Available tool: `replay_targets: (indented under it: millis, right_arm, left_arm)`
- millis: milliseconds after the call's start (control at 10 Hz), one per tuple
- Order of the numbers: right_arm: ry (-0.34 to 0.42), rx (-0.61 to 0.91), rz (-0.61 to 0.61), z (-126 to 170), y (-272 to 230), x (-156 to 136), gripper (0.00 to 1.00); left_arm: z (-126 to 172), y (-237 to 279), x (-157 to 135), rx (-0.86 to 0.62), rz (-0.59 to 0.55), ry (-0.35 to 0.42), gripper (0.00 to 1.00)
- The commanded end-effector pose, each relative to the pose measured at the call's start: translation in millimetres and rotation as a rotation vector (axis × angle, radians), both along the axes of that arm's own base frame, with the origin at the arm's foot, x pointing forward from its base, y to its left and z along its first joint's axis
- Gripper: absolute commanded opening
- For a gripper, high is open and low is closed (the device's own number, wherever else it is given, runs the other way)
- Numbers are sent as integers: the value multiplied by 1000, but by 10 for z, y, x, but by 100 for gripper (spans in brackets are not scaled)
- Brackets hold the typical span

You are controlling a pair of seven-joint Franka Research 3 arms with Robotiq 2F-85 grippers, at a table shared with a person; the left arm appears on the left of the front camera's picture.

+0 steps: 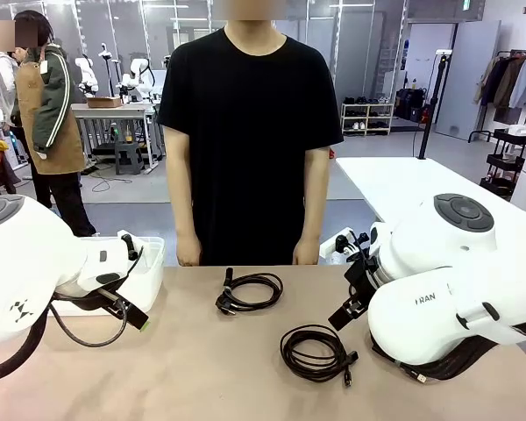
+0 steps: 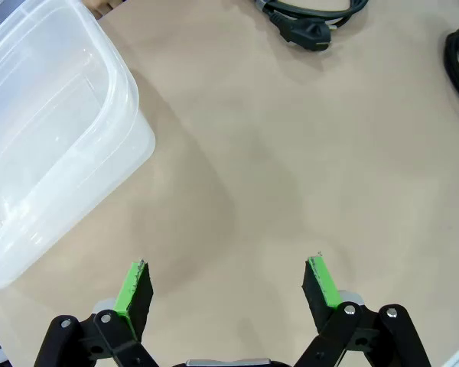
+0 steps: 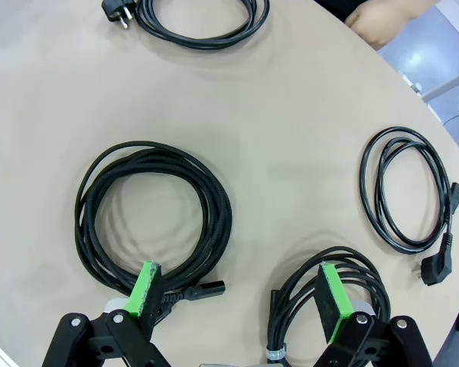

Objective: Organize and store the cables.
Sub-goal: Place the Power Cable into the Organizing box.

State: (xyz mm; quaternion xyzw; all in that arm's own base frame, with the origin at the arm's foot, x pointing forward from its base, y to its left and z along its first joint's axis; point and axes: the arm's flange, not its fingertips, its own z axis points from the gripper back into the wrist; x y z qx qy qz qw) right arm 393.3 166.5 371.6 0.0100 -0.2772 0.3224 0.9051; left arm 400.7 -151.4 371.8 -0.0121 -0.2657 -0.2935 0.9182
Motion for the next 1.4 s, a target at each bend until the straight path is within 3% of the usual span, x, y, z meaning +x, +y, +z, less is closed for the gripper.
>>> replay_targets:
  millis: [0,300,400,600,800,1000,1300]
  right_arm:
    - [1,1,-2,0,0,0,100]
    - [0,0,0,0,0,0,100]
    - [-34,32,46,230,-146,2,100]
    - [-39,43,100,602,-464,35,100]
    - [10,68,199,973,-900,42,100]
    - [-49,110,296,1316,-1456,-219,100]
    - [-64,217,333,1292,-2304,-575,100]
  left_arm:
    - [0,7,3,-1,2,0,100]
    - [0,0,0,0,0,0,100]
    - [229,-3,-31,3,-62,-1,100]
    - [528,206,-111,47,-218,108,100]
    - [911,609,-213,-31,-350,123,100]
    - [1231,1282,-392,-125,-423,88,100]
    - [1297,2132,-645,-258,-381,35,100]
